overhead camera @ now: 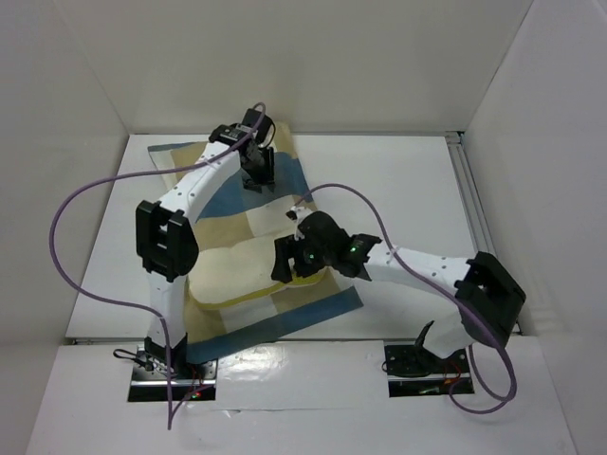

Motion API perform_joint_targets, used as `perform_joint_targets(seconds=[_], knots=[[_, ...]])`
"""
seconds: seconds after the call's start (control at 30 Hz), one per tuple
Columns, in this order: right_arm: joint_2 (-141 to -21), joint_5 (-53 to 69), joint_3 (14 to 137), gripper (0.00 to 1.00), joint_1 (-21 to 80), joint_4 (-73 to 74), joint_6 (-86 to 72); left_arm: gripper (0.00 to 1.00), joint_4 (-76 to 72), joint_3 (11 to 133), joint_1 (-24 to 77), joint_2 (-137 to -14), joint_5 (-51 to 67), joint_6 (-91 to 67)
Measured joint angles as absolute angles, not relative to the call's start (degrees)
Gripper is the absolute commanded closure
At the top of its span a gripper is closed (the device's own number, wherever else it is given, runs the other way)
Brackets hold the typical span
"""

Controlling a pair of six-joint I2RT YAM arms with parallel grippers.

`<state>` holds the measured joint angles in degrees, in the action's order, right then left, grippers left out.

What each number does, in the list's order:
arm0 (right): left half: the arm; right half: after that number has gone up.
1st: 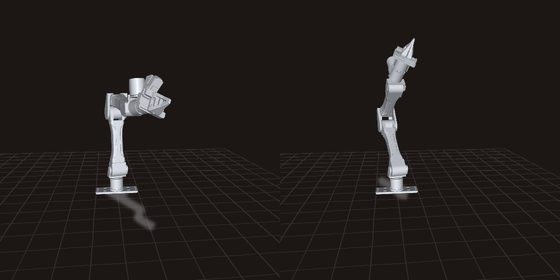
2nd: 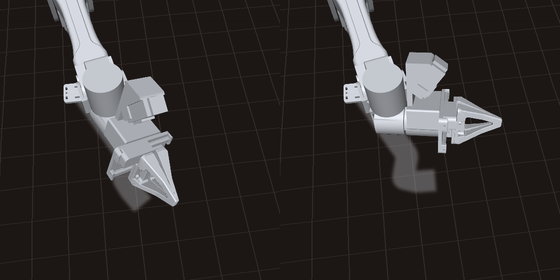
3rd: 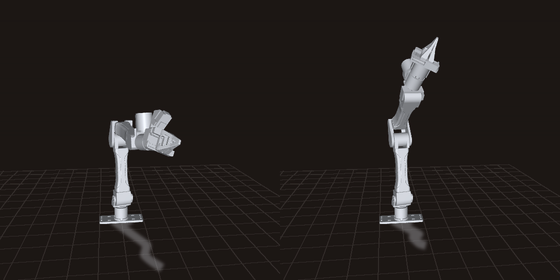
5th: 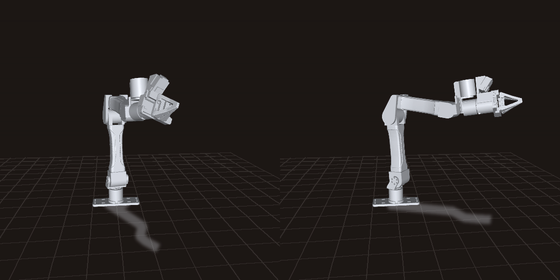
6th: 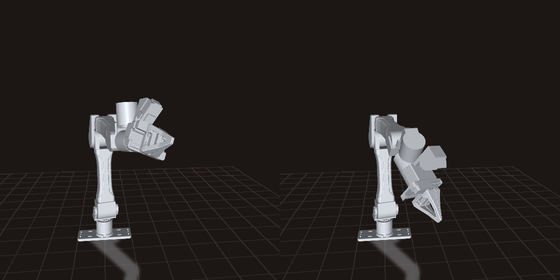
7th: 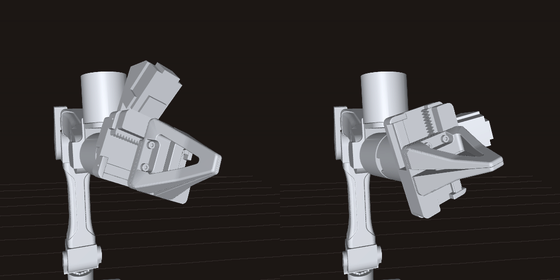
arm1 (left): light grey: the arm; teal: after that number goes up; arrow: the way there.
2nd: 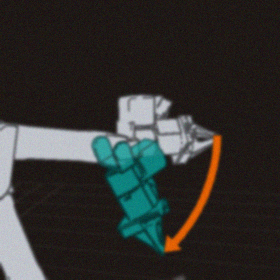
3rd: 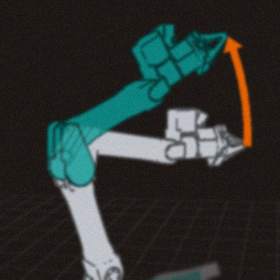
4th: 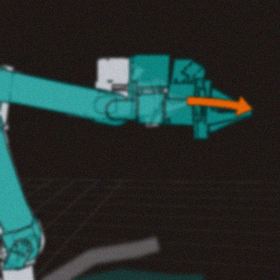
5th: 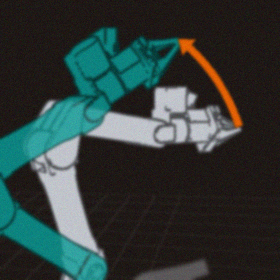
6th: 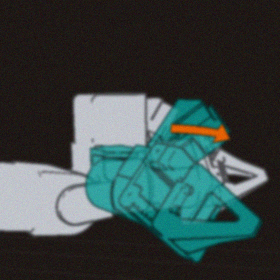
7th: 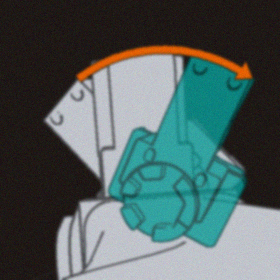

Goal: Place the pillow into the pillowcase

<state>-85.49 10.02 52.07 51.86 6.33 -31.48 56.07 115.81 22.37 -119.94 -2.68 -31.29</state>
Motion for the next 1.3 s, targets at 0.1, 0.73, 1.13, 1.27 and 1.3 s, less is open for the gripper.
perform_joint_targets(seconds=[0.1, 0.73, 1.13, 1.27, 1.3], knots=[[-80.66, 6.13, 54.02, 0.15, 51.46, 12.16, -28.21, 0.45, 56.27, 115.79, 23.07, -115.35, -3.57, -30.20], [-57.60, -9.74, 40.40, 0.05, 22.02, 25.87, -36.21, 0.15, 55.33, 104.51, 51.24, -113.30, -12.71, -38.63], [-64.97, 1.04, 40.80, 0.01, 17.58, 24.60, -29.65, 1.00, 56.18, 102.59, 47.70, -119.26, -15.18, -40.29], [-76.16, 4.36, 44.29, 0.01, 20.88, 23.07, -25.47, 1.00, 56.36, 102.06, 43.11, -113.73, -10.55, -37.41], [-78.67, 4.95, 45.54, 0.01, 22.22, 22.63, -24.38, 1.00, 56.36, 101.84, 41.74, -111.79, -9.39, -36.49]])
